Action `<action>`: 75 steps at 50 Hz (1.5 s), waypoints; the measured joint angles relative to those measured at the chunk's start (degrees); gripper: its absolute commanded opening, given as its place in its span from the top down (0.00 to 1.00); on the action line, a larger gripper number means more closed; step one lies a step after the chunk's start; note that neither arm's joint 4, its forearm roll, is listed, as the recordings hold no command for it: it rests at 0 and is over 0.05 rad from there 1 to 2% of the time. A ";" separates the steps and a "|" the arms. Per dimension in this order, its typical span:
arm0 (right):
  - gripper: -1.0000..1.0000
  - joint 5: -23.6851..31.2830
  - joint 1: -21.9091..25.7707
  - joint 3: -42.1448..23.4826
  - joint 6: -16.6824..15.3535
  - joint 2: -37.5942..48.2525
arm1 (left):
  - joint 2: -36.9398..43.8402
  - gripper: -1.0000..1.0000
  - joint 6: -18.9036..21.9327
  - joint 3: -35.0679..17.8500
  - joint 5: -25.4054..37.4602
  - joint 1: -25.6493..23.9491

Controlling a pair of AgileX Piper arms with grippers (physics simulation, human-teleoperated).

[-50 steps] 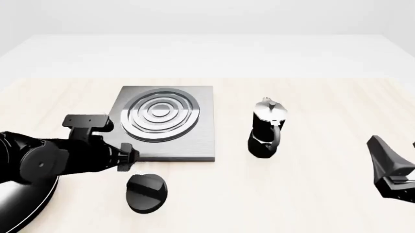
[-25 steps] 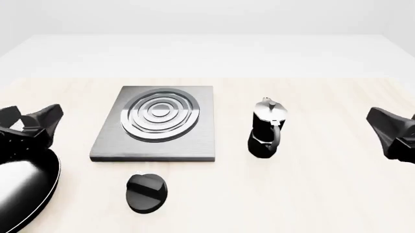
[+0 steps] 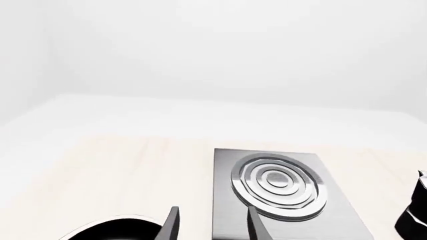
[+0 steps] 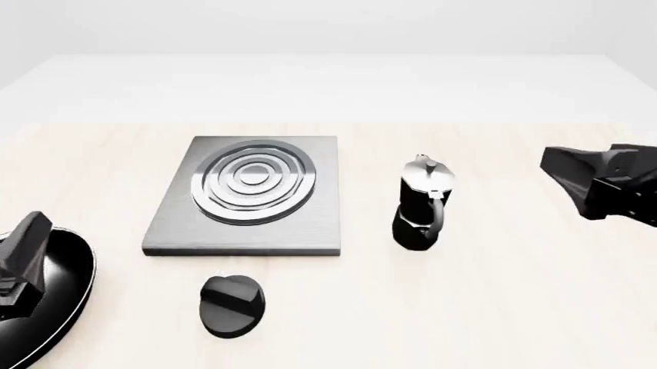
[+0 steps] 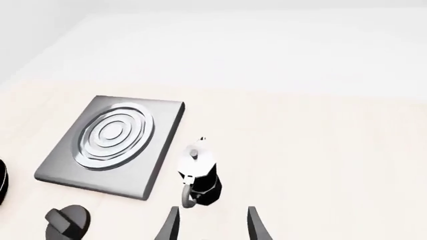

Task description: Turn on the stove and put the moka pot on it.

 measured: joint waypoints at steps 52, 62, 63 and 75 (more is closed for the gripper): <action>0.00 -21.57 6.37 6.21 5.32 20.92 | 1.39 0.00 0.99 2.25 -3.74 0.36; 0.00 -26.23 6.96 7.79 7.92 24.41 | 1.65 0.00 0.94 2.27 -3.95 0.64; 0.00 -26.72 7.02 7.97 8.22 24.75 | 1.70 0.00 0.92 2.27 -4.00 0.67; 0.00 -31.55 7.56 9.53 10.76 28.49 | 2.42 0.00 0.85 2.32 -4.57 0.81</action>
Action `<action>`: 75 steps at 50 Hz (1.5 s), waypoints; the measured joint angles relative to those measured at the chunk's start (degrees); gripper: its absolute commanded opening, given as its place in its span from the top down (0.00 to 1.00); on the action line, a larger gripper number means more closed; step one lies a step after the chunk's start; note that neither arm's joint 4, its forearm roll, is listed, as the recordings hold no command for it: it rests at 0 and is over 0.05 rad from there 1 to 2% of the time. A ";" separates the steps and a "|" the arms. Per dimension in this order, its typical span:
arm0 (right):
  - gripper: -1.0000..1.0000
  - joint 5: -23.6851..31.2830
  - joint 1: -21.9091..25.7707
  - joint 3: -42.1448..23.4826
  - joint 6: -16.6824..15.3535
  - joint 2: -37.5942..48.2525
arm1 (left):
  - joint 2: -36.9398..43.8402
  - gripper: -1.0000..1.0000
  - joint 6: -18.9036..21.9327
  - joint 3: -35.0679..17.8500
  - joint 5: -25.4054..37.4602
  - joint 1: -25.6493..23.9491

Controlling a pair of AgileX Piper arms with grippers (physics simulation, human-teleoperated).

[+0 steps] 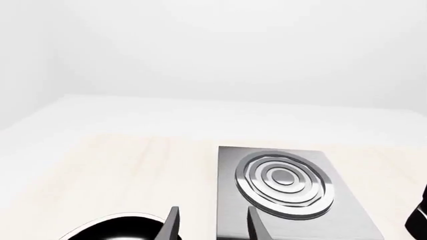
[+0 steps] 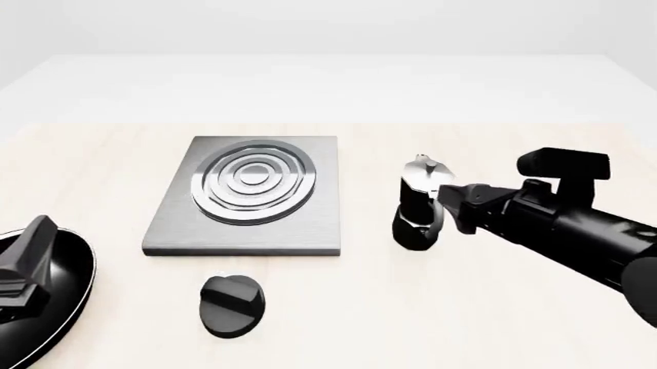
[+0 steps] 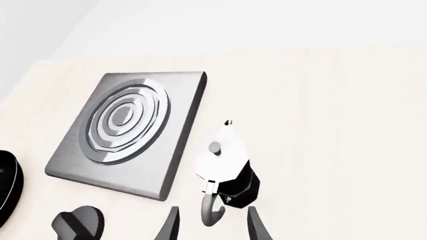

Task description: Turn on the stove and put the moka pot on it.

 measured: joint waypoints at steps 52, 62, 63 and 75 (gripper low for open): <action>0.00 -14.45 1.17 2.13 2.17 15.10 | 5.68 0.00 -0.48 0.06 -4.58 0.08; 0.00 -16.46 1.32 2.04 2.36 18.01 | 6.49 0.00 -0.59 0.06 -5.24 0.11; 0.00 -16.64 1.33 2.03 2.38 18.29 | 6.62 0.00 -0.60 0.06 -5.34 0.11; 1.00 -18.29 1.70 1.54 3.04 20.55 | 8.24 0.00 -0.69 0.07 -6.73 0.12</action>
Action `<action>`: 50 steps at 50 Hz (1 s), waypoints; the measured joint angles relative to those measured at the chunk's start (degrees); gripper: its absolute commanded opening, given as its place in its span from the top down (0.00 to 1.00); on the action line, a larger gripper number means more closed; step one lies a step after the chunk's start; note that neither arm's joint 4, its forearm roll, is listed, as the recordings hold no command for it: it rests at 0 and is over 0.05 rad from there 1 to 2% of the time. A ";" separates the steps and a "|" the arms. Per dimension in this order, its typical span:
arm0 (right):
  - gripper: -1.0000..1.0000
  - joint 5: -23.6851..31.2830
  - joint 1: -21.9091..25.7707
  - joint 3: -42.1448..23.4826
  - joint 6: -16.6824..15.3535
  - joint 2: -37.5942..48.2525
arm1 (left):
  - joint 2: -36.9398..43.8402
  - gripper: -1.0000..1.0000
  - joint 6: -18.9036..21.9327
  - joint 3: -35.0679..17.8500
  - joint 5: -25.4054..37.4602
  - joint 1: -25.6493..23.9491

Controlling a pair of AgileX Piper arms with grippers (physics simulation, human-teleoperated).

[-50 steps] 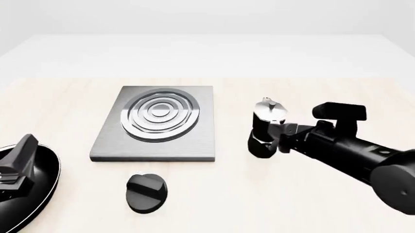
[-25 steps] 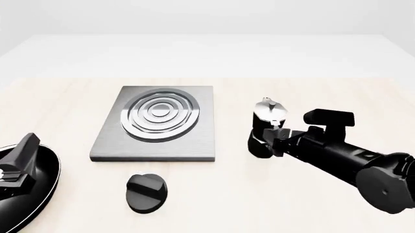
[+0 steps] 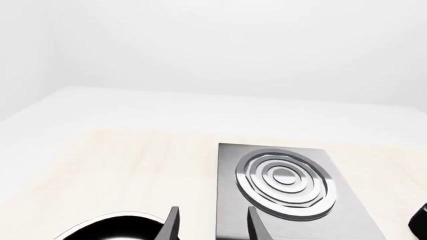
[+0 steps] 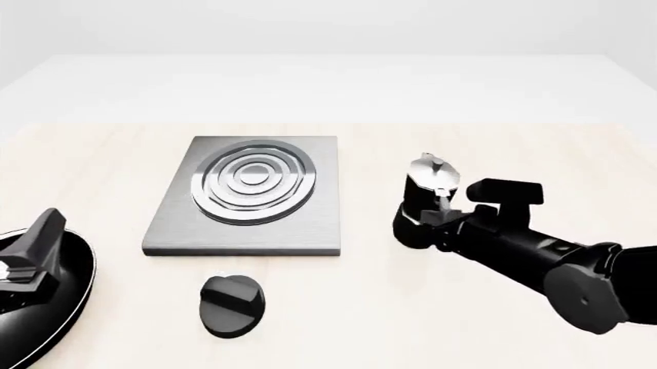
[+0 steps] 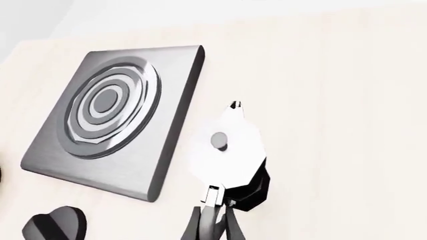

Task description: Turn on the stove and put the moka pot on it.

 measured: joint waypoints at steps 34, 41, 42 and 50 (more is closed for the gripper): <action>1.00 30.58 3.18 -9.76 -11.77 -20.78 | -6.06 0.00 0.14 -0.02 4.58 0.30; 1.00 37.21 5.32 -14.94 -15.63 -22.50 | -7.46 0.00 0.10 -0.03 5.65 0.43; 1.00 38.00 5.59 -15.69 -16.14 -22.58 | -7.63 0.00 0.09 -0.03 5.77 0.45; 1.00 42.71 7.94 -21.18 -19.89 -21.86 | -8.87 0.00 0.10 -0.03 6.71 0.60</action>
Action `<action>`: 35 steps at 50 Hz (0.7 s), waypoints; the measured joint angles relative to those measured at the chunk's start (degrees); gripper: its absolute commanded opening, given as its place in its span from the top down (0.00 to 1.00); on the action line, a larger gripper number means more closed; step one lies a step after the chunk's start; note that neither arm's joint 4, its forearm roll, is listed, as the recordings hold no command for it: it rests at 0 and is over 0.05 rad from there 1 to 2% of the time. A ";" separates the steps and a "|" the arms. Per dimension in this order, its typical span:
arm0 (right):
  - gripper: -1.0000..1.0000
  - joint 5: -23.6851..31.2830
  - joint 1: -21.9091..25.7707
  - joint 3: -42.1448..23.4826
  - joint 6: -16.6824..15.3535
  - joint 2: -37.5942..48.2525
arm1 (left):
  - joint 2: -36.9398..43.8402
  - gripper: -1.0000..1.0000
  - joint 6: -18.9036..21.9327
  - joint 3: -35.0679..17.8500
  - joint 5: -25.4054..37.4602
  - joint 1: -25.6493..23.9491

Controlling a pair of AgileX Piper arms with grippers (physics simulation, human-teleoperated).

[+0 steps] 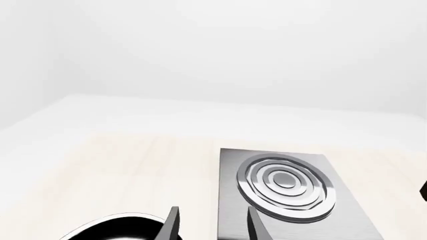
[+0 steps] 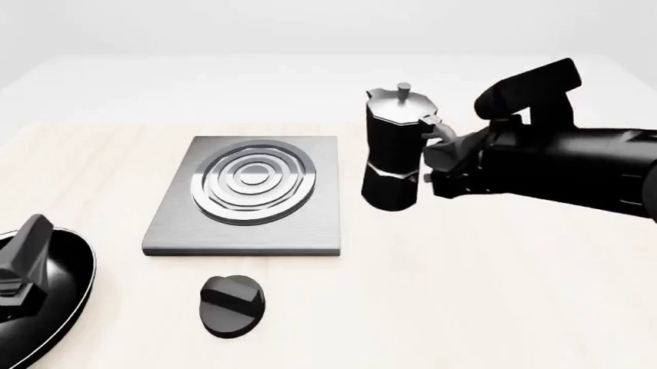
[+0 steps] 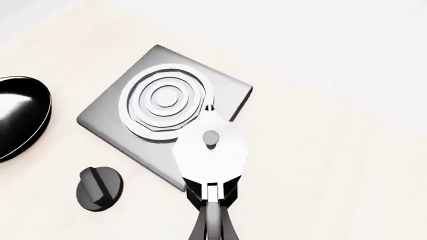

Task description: Turn on the stove and put the moka pot on it.

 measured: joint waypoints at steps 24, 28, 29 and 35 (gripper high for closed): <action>1.00 3.79 5.66 -13.22 -4.30 8.23 | -1.17 0.00 0.22 0.01 0.88 0.31; 1.00 3.37 6.28 -15.11 -4.40 10.11 | -1.24 0.00 0.29 0.01 0.91 0.36; 1.00 3.22 6.40 -15.51 -4.43 10.58 | -1.25 0.00 0.30 0.01 0.92 0.37; 1.00 2.21 7.12 -17.75 -4.39 13.44 | -1.09 0.00 0.40 0.02 0.77 0.39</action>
